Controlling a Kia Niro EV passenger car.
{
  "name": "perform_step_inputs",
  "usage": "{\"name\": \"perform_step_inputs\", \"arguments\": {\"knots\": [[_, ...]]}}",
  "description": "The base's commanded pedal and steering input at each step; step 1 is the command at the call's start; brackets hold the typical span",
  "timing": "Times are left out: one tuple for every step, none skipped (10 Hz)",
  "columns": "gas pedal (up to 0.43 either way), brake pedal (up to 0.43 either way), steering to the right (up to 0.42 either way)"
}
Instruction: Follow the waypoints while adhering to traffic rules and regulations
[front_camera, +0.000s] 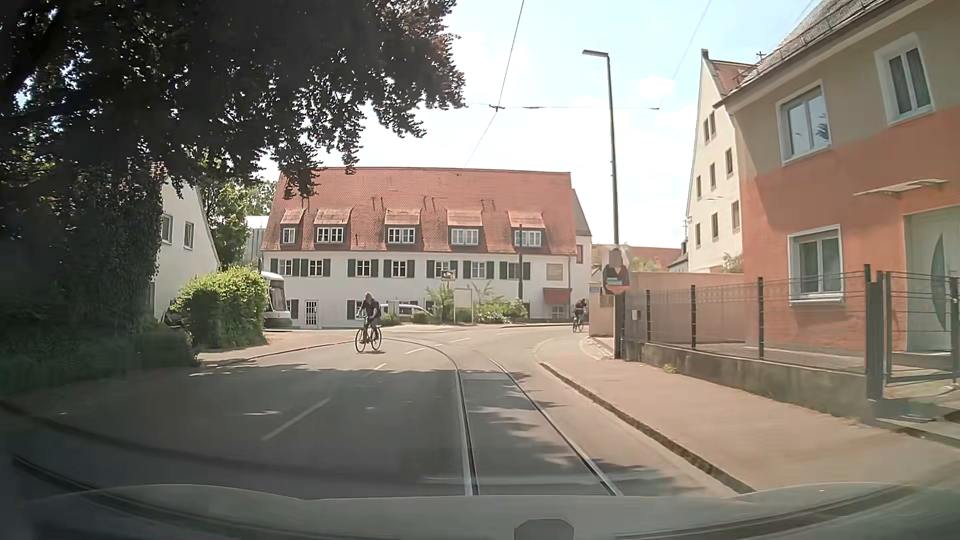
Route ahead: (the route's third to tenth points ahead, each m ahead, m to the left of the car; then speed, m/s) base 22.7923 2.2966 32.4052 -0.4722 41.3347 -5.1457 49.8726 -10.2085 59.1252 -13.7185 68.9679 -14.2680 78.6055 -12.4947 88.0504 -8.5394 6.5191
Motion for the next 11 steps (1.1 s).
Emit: {"name": "perform_step_inputs", "arguments": {"knots": [[0.138,0.000,-0.058],[0.138,0.000,-0.056],[0.138,0.000,-0.051],[0.138,0.000,-0.047],[0.138,0.000,-0.041],[0.150,0.000,-0.037],[0.150,0.000,-0.031],[0.150,0.000,-0.024],[0.150,0.000,-0.017],[0.150,0.000,-0.008],[0.150,0.000,-0.003]]}}
